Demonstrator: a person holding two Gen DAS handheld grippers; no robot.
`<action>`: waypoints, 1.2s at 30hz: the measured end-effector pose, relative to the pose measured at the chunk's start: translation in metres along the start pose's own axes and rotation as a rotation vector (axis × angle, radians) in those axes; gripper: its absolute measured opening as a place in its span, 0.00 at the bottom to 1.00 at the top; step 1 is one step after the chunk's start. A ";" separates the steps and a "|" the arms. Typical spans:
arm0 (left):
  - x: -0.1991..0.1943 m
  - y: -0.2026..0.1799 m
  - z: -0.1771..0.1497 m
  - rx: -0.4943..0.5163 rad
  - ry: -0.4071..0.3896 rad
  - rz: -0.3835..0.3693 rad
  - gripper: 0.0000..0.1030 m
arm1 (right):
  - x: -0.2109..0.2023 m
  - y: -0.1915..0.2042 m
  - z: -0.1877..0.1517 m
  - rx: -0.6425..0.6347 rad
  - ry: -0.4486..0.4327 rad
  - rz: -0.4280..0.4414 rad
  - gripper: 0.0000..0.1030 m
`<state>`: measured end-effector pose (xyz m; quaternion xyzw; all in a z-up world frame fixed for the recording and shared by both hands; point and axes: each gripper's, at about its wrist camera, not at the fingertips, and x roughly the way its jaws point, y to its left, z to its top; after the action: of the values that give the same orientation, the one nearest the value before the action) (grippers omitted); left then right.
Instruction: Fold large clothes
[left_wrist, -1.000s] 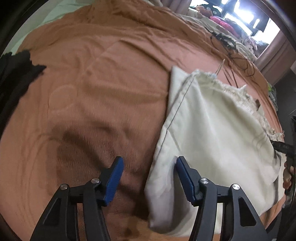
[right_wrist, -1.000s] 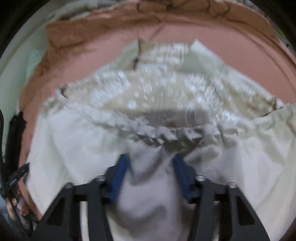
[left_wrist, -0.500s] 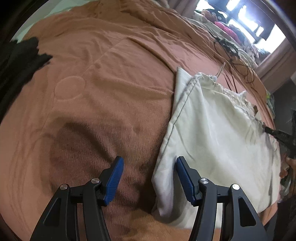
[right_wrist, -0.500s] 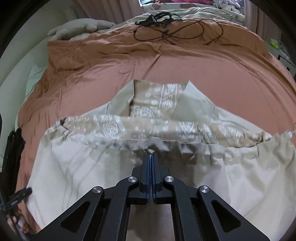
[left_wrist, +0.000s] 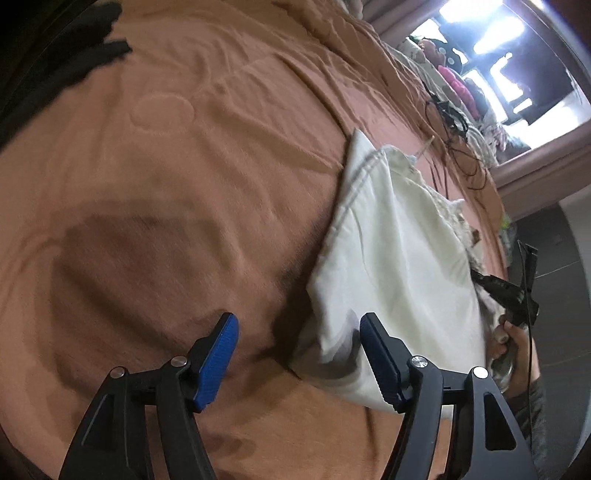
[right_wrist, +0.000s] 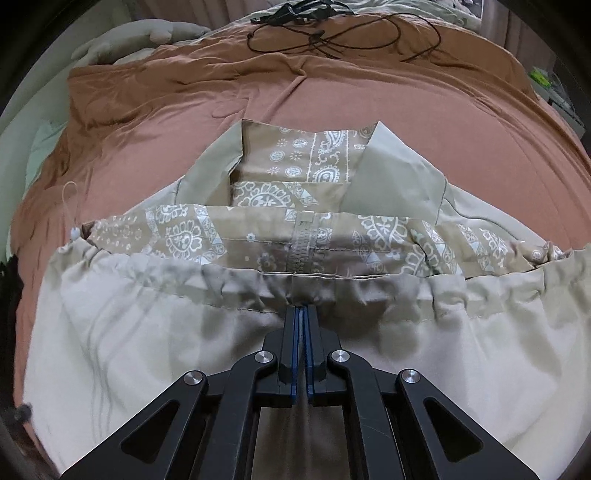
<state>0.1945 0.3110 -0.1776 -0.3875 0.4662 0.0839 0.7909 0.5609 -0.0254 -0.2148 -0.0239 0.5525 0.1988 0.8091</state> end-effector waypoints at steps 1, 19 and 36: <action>0.002 0.001 -0.002 -0.012 0.007 -0.008 0.68 | -0.006 -0.001 -0.002 0.010 0.001 0.022 0.15; 0.021 -0.017 -0.010 -0.051 0.064 -0.088 0.67 | -0.124 -0.023 -0.121 0.038 -0.133 0.208 0.50; -0.018 -0.016 -0.004 -0.094 0.031 -0.345 0.59 | -0.124 -0.013 -0.206 0.068 -0.080 0.232 0.50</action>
<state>0.1895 0.3010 -0.1554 -0.4996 0.4005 -0.0375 0.7672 0.3444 -0.1275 -0.1854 0.0755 0.5252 0.2728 0.8025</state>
